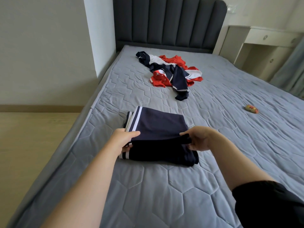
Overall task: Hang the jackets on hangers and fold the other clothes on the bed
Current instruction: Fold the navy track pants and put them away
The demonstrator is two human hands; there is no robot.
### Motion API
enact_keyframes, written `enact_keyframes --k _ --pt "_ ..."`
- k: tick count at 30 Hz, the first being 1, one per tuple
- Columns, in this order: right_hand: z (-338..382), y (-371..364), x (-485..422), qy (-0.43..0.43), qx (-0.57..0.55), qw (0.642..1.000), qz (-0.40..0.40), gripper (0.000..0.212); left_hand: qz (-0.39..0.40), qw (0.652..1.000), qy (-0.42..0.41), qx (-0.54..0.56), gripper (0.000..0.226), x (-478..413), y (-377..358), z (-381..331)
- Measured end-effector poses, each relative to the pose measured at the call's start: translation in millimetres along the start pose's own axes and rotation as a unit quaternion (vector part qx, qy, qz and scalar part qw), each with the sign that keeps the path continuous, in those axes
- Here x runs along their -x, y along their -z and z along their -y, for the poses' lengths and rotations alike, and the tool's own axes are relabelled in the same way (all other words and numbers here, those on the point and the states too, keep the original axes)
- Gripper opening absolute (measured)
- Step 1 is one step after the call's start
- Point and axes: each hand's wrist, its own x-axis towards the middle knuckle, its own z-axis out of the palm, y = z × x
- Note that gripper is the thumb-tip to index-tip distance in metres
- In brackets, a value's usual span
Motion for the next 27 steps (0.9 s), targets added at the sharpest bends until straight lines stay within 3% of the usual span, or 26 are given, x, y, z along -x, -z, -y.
enact_keyframes --k 2,4,6,8,10,11,12,13,15,18,20,22,24,27 --pt "-3.3 -3.7 0.9 0.006 0.14 0.988 -0.064 0.009 0.008 0.993 -0.024 -0.116 0.022 -0.2 2.2 3.6" --pt "-8.6 -10.7 1.6 0.013 0.302 0.945 -0.123 0.016 -0.03 0.964 -0.063 -0.258 0.029 3.3 -0.8 2.8" --pt "-12.0 -17.6 1.4 0.07 0.435 0.875 -0.203 0.026 -0.144 0.878 -0.151 -0.431 0.029 7.7 -5.3 -1.4" --pt "-12.3 -23.1 -1.3 0.173 0.463 0.809 -0.317 0.037 -0.208 0.779 -0.276 -0.523 0.046 7.4 -11.4 -1.8" --pt "-15.6 -33.1 -6.3 0.294 0.466 0.757 -0.35 0.047 -0.145 0.72 -0.343 -0.586 0.062 5.9 -20.0 4.7" --pt "-19.9 -37.5 -10.0 0.326 0.512 0.726 -0.323 0.051 -0.095 0.713 -0.339 -0.606 0.061 4.3 -23.9 11.8" --pt "-26.5 -39.9 -17.1 0.332 0.557 0.707 -0.283 0.054 -0.051 0.72 -0.309 -0.619 0.058 1.3 -25.5 21.0" --pt "-34.3 -39.0 -24.8 0.307 0.582 0.712 -0.245 0.056 -0.017 0.737 -0.274 -0.617 0.057 -1.6 -25.1 29.4" --pt "-48.5 -30.1 -39.4 0.214 0.548 0.782 -0.208 0.059 0.014 0.778 -0.243 -0.579 0.058 -5.1 -20.6 38.6" --pt "-56.4 -16.1 -49.5 0.176 0.38 0.874 -0.248 0.071 0.004 0.835 -0.213 -0.507 0.062 -8.5 -16.5 38.4" --pt "-52.2 -11.5 -46.0 0.167 0.265 0.92 -0.238 0.079 -0.051 0.87 -0.184 -0.454 0.071 -10.8 -14.7 40.2" --pt "-46.4 -7.6 -41.8 0.158 0.2 0.942 -0.22 0.073 -0.09 0.919 -0.139 -0.358 0.089 -8.5 -13.6 37.2" --pt "-43.1 -4.2 -41.2 0.139 0.101 0.969 -0.18 0.064 -0.077 0.963 -0.086 -0.244 0.103 -6.4 -11.4 27.7" --pt "-46.4 -5.6 -38.7 0.088 -0.035 0.989 -0.115 0.05 -0.03 0.994 0.02 -0.101 0.109 -19.4 -2.6 23.1"
